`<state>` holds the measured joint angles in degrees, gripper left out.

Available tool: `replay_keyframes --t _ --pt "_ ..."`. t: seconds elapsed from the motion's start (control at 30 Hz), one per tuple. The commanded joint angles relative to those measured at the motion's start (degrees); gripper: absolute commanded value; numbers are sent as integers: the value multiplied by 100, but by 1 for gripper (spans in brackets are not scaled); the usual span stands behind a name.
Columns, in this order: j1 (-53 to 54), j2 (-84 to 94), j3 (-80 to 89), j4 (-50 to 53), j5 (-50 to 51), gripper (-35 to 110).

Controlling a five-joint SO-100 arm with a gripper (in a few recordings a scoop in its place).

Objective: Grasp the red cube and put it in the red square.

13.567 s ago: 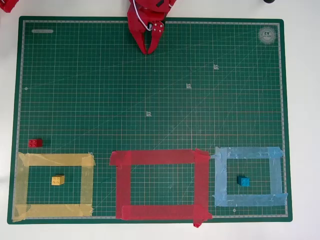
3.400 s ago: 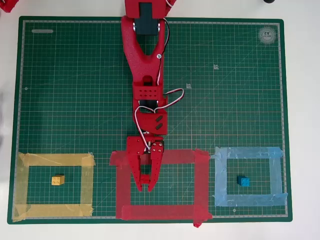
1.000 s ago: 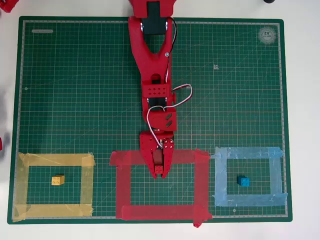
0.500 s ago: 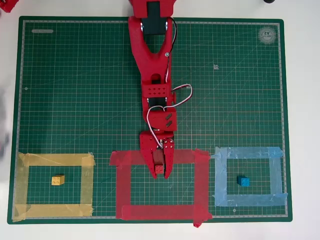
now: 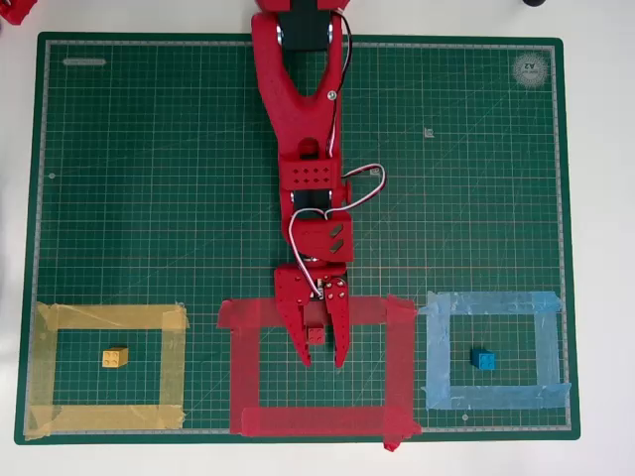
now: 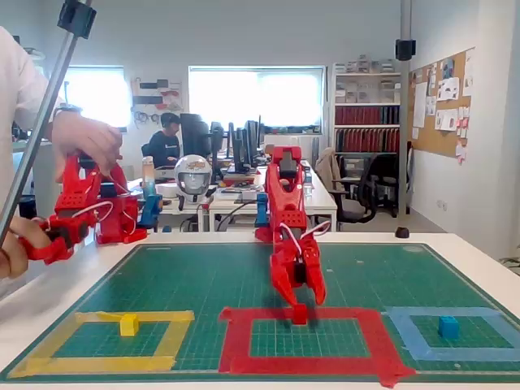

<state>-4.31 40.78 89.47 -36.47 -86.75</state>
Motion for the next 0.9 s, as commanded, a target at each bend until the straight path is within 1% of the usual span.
replay_keyframes --t 0.0,0.1,0.27,0.3,0.33,0.4,0.6,0.87 --pt "0 1107 325 -44 185 16" --pt "0 1951 1020 26 422 16" --pt "26 3410 2329 501 431 14" --pt "26 3595 2558 501 431 5" --pt "26 3744 2769 519 431 1" --pt "26 3937 3129 519 413 -1" --pt "18 3797 3586 510 404 -1" --pt "35 2944 3437 483 431 -1"
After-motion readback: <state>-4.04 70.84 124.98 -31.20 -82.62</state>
